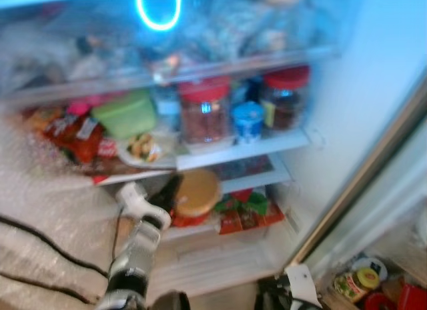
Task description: Restocking fridge
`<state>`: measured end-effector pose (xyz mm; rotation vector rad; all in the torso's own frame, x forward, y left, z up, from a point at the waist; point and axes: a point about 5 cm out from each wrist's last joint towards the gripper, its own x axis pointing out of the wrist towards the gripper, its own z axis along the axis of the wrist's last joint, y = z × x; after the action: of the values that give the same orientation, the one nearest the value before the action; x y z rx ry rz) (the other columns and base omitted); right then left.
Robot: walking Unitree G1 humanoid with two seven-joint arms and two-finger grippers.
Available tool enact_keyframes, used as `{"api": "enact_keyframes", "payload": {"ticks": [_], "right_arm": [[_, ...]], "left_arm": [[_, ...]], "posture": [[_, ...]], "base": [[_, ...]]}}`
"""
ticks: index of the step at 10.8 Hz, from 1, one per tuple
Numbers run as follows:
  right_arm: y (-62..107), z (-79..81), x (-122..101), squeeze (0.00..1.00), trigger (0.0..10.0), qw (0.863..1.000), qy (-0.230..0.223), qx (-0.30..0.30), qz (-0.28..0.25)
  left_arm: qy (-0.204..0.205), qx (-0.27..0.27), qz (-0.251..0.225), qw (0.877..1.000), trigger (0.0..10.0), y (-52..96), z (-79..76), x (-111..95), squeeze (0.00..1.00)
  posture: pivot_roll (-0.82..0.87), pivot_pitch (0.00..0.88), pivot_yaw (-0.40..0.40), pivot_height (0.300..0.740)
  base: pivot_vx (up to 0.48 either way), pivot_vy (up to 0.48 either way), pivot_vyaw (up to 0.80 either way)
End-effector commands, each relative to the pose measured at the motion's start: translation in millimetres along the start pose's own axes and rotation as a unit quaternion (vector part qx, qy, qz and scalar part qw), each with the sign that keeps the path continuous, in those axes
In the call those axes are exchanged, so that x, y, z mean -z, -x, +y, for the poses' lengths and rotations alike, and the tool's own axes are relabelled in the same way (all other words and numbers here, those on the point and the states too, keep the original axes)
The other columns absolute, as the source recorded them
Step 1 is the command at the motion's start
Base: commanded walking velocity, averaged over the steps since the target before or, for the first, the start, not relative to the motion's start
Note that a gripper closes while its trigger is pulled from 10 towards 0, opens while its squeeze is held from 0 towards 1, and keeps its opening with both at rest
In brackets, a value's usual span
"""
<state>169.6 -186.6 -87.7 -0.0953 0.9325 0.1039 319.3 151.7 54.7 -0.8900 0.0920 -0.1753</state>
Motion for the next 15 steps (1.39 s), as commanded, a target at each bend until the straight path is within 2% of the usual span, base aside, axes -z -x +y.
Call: {"api": "enact_keyframes", "payload": {"ticks": [1, 4, 7, 9, 12, 13, 15], "right_arm": [[7.9, 2.2, 33, 0.0, 10.0, 0.998, -0.007, -0.007, 0.056], [9.6, -0.2, 36, 0.0, 10.0, 0.998, -0.002, -0.009, 0.056], [6.9, 7.8, 31, 0.0, 10.0, 0.998, 0.006, -0.016, 0.052], [7.1, 10.9, 32, 0.0, 10.0, 0.998, 0.008, -0.02, 0.051], [11.7, 17.3, 45, 0.0, 10.0, 0.998, 0.009, -0.026, 0.057], [16.2, 22.8, 57, 0.0, 10.0, 0.997, 0.016, -0.033, 0.068], [23.0, 32.7, 74, 0.0, 10.0, 0.996, 0.013, -0.037, 0.078]], "left_arm": [[0.001, -0.025, -0.017, 1.0, 10.0, 1.5, 8.6, -5, 0.0], [-0.003, -0.036, -0.014, 0.999, 10.0, -9.9, 4.0, -5, 0.0], [-0.003, -0.053, -0.021, 0.998, 10.0, -23.1, -3.0, -8, 0.0], [-0.024, -0.056, -0.009, 0.998, 10.0, -30.5, -10.5, -8, 0.0], [-0.009, -0.101, -0.029, 0.994, 10.0, -33.4, -7.2, -15, 0.0], [0.013, -0.123, -0.039, 0.992, 10.0, -33.4, -5.0, -16, 0.0], [0.018, -0.131, -0.045, 0.99, 10.0, -36.5, -7.8, -18, 0.0]], "posture": [[-0.11, 0.048, 0.045, 0.647], [-0.15, 0.047, 0.045, 0.647], [-0.18, 0.051, 0.044, 0.647], [-0.2, 0.063, 0.046, 0.647], [-0.23, 0.094, 0.044, 0.647], [-0.24, 0.114, 0.041, 0.647], [-0.25, 0.137, 0.038, 0.647]], "base": [[0.0, 0.0, 0.0], [0.0, 0.0, 0.0], [0.0, 0.0, 0.0], [0.0, 0.0, 0.0], [0.0, 0.0, 0.0], [0.0, 0.0, 0.0], [0.0, 0.0, 0.0]]}}
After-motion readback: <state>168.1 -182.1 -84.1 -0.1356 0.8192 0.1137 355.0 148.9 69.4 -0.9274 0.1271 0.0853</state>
